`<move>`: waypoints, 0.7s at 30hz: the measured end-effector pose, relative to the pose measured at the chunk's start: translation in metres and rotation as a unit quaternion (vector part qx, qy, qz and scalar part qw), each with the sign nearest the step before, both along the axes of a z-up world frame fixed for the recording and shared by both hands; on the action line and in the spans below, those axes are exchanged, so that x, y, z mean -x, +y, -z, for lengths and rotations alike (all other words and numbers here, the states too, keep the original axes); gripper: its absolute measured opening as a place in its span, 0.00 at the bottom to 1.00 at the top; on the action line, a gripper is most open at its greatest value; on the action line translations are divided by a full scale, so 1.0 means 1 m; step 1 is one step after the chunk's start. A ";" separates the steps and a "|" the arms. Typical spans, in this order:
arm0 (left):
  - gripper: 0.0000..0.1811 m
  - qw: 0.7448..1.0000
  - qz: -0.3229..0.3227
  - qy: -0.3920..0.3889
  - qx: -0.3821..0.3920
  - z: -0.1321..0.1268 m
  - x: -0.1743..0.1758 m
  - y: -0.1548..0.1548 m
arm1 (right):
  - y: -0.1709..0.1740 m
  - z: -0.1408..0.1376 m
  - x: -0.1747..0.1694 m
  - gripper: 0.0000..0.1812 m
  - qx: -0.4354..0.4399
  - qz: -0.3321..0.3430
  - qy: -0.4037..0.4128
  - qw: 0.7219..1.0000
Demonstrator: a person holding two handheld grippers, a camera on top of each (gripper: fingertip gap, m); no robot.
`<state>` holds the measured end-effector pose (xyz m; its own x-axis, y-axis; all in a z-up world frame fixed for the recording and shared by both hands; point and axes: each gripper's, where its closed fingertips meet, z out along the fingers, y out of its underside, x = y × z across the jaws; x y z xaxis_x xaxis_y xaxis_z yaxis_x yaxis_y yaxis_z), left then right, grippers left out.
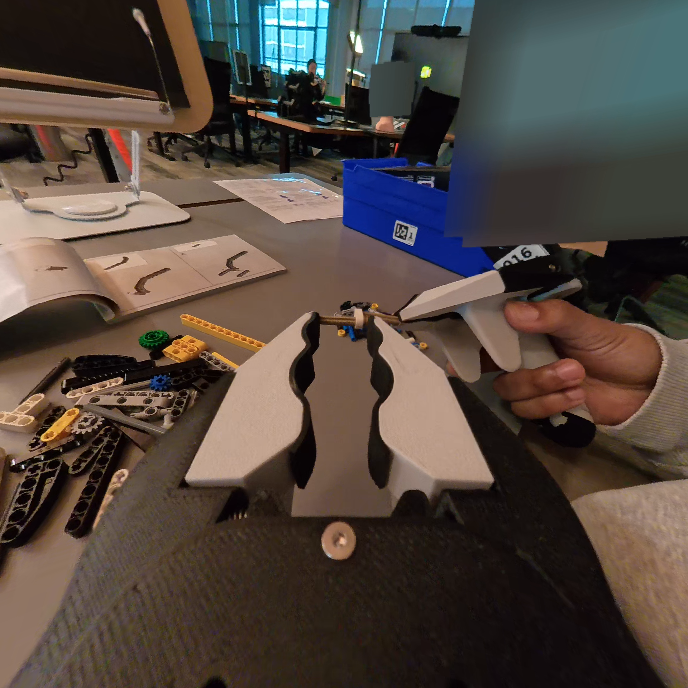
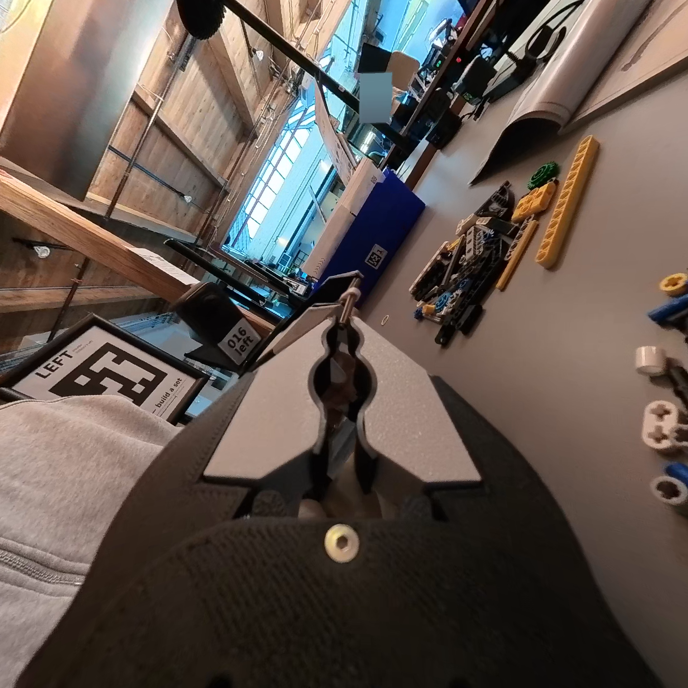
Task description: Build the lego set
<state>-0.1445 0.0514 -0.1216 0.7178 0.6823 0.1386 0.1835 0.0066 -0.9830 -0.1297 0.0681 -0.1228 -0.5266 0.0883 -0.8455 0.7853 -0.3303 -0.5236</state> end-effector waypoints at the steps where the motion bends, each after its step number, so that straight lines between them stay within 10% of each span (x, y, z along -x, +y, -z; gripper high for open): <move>1: 0.13 1.000 0.002 -0.003 -0.004 0.000 0.000 0.000 | 0.000 0.000 0.000 0.01 0.003 0.000 -0.001 1.000; 21: 0.13 1.000 -0.003 0.011 0.013 0.000 0.001 -0.002 | 0.000 0.002 0.003 0.01 0.003 0.005 0.001 1.000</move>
<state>-0.1457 0.0498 -0.1221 0.7158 0.6905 0.1039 0.1613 -0.0187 -0.9867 -0.1324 0.0682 -0.1248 -0.5277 0.0892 -0.8448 0.7804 -0.3419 -0.5236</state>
